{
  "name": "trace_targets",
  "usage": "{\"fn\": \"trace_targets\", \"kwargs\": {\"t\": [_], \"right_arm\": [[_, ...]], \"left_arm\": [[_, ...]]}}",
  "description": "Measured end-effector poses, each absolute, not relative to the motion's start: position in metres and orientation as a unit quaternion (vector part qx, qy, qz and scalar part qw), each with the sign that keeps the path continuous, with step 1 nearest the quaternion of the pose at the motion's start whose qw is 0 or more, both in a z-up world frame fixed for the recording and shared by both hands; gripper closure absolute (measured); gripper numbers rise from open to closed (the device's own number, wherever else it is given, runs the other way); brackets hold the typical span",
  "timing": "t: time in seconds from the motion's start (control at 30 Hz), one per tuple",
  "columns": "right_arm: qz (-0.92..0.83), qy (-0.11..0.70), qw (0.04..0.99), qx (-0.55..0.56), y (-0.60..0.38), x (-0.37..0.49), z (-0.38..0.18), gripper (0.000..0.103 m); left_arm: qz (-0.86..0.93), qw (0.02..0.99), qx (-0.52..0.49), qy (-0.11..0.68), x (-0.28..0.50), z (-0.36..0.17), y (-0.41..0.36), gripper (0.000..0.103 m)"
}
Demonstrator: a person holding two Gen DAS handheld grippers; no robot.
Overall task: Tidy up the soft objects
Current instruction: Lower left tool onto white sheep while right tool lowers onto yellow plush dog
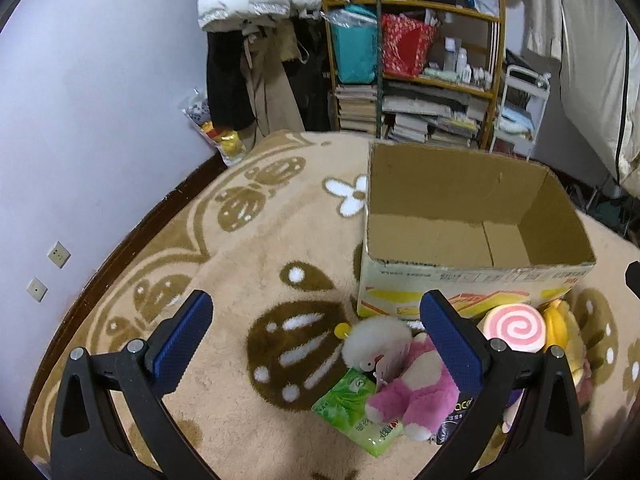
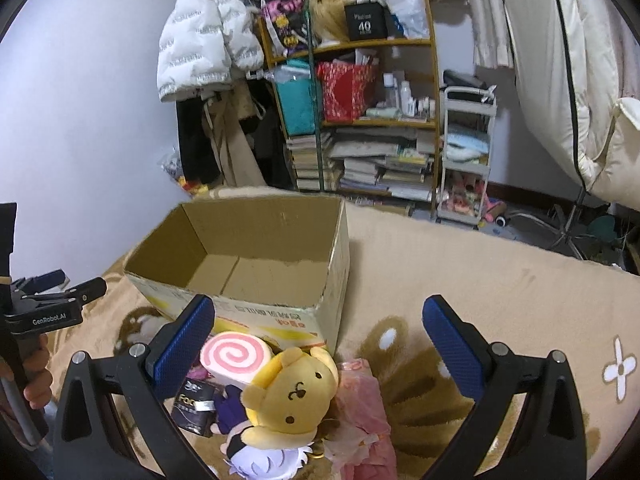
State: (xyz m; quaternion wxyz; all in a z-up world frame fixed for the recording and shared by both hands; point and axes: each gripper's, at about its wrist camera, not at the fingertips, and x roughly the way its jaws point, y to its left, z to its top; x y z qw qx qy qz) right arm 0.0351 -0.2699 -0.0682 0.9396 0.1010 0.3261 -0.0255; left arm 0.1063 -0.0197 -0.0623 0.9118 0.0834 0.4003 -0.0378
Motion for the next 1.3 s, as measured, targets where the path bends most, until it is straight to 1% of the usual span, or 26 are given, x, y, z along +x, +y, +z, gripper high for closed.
{"fn": "trace_targets", "kwargs": {"t": [0.43,0.67,0.8,1.3], "right_arm": [[-0.014,0.392,0.914,0.104,-0.269,0.06,-0.111,0.0],[-0.01,0.412,0.905,0.109,-0.269,0.067,-0.131,0.0],[0.004,0.425,0.898,0.111,-0.265,0.072,-0.14,0.0],[0.047,0.459,0.882,0.1,-0.248,0.075,-0.161,0.0]], "left_arm": [[-0.052,0.882,0.086,0.461,0.136,-0.111,-0.026,0.001],[-0.069,0.866,0.077,0.488,0.144,-0.132,-0.028,0.001],[-0.069,0.858,0.09,0.502,0.147,-0.144,-0.031,0.001],[-0.089,0.84,0.091,0.528,0.149,-0.161,-0.034,0.001]]}}
